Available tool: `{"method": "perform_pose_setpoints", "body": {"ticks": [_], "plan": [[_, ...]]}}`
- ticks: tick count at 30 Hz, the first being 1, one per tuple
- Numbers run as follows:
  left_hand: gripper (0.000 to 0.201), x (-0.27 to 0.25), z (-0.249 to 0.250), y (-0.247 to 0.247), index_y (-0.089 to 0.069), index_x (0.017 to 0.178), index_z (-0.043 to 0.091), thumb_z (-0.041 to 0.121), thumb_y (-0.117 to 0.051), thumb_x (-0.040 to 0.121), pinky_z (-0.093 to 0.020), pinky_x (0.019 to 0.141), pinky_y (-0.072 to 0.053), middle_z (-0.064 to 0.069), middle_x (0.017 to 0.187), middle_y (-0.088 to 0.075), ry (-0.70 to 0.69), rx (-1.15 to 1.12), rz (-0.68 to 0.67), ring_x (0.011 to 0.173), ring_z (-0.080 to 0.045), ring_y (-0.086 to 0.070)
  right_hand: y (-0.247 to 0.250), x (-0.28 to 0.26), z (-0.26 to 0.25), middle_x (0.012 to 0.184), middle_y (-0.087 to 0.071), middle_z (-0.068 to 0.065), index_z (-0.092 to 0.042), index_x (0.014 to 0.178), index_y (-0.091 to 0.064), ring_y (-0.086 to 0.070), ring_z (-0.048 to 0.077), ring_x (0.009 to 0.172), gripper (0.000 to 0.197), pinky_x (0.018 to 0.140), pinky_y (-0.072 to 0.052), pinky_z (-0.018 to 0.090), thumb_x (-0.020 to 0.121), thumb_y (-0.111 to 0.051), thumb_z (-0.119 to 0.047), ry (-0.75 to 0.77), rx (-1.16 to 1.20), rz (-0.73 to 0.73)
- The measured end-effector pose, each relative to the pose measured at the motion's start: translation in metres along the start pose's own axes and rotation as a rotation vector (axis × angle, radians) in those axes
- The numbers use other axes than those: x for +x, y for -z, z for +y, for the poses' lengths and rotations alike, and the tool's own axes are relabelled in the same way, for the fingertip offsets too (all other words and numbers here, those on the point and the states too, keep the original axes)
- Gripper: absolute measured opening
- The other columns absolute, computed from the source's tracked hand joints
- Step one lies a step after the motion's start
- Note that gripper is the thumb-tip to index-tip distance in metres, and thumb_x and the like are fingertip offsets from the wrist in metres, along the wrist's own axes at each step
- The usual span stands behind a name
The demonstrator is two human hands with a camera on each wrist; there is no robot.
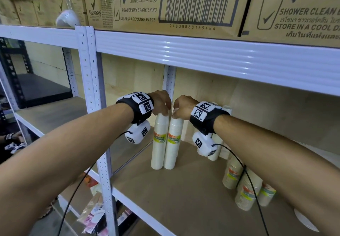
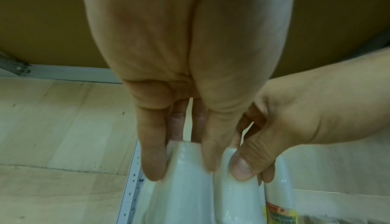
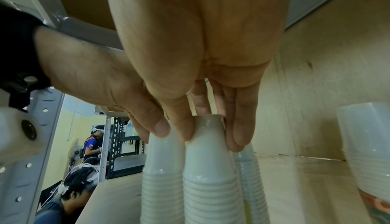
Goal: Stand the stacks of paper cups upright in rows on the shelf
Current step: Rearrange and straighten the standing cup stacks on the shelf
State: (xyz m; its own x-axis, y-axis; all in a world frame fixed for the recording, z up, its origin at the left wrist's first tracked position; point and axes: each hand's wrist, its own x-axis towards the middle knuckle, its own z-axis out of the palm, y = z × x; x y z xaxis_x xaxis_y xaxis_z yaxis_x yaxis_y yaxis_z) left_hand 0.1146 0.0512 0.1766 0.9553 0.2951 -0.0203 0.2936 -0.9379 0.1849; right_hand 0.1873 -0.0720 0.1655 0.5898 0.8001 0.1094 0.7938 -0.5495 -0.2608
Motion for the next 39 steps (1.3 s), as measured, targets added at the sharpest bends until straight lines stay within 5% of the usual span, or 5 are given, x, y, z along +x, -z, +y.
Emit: {"method": "perform_pose_setpoints", "body": {"ticks": [7,11,14,20,39], "plan": [[0.039,0.002,0.019,0.005,-0.065,0.124,0.011,0.015,-0.072,0.086,-0.032,0.075,-0.059,-0.009,0.118,-0.062,-0.014,-0.085,-0.077,0.091,-0.028,-0.069,0.015,-0.013,0.012,0.091,-0.063,0.004,-0.003,0.108,-0.066,-0.06,0.018,0.074,0.031,0.067,-0.055,0.031,0.082,-0.074,-0.018,-0.048,0.035,-0.024],[0.038,0.007,0.035,0.006,-0.065,0.122,0.012,0.015,-0.072,0.086,-0.02,0.054,-0.054,-0.005,0.109,-0.062,-0.061,-0.132,-0.101,0.076,-0.02,-0.066,0.028,-0.023,0.026,0.103,-0.069,0.012,-0.006,0.109,-0.068,-0.07,0.027,0.085,0.032,0.078,-0.06,0.039,0.081,-0.076,-0.019,-0.09,0.022,-0.041],[0.037,0.015,0.051,0.005,-0.066,0.121,0.011,0.014,-0.073,0.085,-0.028,0.069,-0.06,-0.009,0.114,-0.063,-0.086,-0.184,-0.112,0.09,-0.026,-0.068,0.035,-0.03,0.038,0.105,-0.069,0.013,-0.004,0.11,-0.068,-0.07,0.028,0.085,0.034,0.079,-0.06,0.04,0.081,-0.076,-0.018,-0.127,0.016,-0.038],[0.036,0.033,0.078,0.0,-0.066,0.121,0.013,0.013,-0.072,0.085,-0.027,0.068,-0.058,-0.009,0.118,-0.062,-0.163,-0.17,-0.079,0.09,-0.026,-0.067,0.044,-0.044,0.065,0.097,-0.069,0.01,-0.006,0.109,-0.068,-0.067,0.023,0.074,0.034,0.068,-0.057,0.033,0.079,-0.078,-0.018,-0.206,0.023,0.009],[0.039,0.089,0.104,-0.033,-0.063,0.126,0.01,0.006,-0.066,0.087,-0.025,0.087,-0.045,-0.006,0.132,-0.058,-0.304,-0.167,0.094,0.118,-0.022,-0.056,0.04,-0.041,0.115,0.117,-0.064,0.008,-0.008,0.119,-0.064,-0.063,0.024,0.103,0.041,0.075,-0.046,0.027,0.082,-0.075,-0.021,-0.357,-0.021,0.12]]}}
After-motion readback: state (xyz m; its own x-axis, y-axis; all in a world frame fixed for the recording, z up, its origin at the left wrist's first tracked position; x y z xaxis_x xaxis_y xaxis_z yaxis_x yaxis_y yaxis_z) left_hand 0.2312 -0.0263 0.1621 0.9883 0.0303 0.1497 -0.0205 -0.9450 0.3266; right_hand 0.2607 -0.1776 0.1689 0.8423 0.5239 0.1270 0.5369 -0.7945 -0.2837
